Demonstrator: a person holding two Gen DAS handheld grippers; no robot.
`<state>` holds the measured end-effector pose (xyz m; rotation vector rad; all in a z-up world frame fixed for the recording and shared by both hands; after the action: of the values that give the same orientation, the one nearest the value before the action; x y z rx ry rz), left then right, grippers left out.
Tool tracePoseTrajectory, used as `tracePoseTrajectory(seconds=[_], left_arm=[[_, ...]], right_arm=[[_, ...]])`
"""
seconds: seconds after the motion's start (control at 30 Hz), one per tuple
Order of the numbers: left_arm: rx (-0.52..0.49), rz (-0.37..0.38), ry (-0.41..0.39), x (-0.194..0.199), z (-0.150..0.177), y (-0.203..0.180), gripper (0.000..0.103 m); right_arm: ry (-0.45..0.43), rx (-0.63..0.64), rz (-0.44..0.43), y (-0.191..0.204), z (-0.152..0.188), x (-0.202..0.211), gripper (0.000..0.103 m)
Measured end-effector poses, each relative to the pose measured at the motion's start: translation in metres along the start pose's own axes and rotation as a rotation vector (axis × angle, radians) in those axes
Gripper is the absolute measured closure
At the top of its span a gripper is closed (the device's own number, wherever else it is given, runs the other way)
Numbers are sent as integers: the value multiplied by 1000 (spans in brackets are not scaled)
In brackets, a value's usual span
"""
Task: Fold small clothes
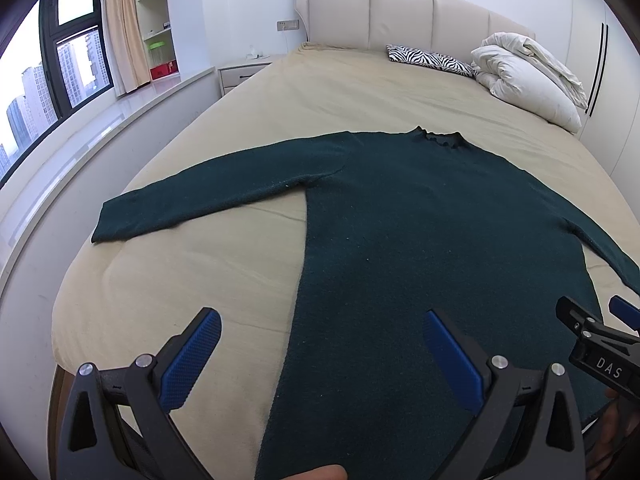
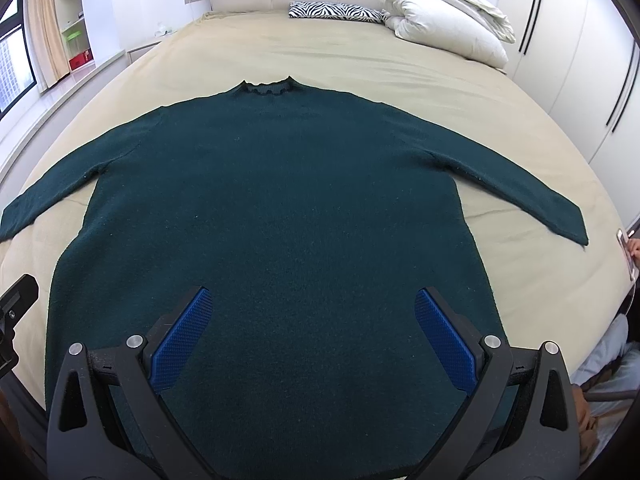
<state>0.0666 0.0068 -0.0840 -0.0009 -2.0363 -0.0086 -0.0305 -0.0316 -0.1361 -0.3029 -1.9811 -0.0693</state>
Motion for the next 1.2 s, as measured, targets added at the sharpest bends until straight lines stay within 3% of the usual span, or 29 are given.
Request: tracePoseTrajectory(seconds=[0.2,0.33,0.43,0.57,0.73,0.8,0.9,1.0,1.13,1.2], left_arm=[[-4,8,10,-3,1,-3,0],[-42,66,2,-4,1,-17,0],[-108,9,-27,-6,-3,-26,0],[-164,4,-25,-16,-18,-43,0],[-195,-25,-38,-34,-41,-64,0],[-196,1,-50,-41,-50,-75,0],[-186,-8,18,-60,-58,-85,0],[-122,91,36,-70,-71,-97,0],[-102,195,57,-80,-88,-119,0],[-85,284,88,-87,-93,-131,0]], right_arm=[[6,-7,-4,-4,0,-3,0],[4,-8,-27,-13,-6,-5,0],[-27,-59,-98,-44,-21,-4,0],[-54,-296,-275,-143,-40,-11,0],[-89,-757,-564,-292,-37,-49,4],[-100,-910,-549,-352,-24,-73,12],[-81,-1061,-572,-411,-6,-106,24],[-105,-1136,-619,-451,-2,-123,38],[-167,-1157,-612,-484,-14,-129,38],[-188,-1168,-606,-503,-21,-136,42]])
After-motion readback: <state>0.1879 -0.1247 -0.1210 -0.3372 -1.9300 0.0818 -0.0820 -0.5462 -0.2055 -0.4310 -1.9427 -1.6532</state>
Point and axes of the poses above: each gripper's, at about its wrist camera, not at the fingertips, and x roughly against the way its jaws point, y to its left, z to its underside, the point moved 10 cm from there along -x, roughly the way its jaws point, and after that the axes turned 13 degrees about y, right-handed, at the moved point
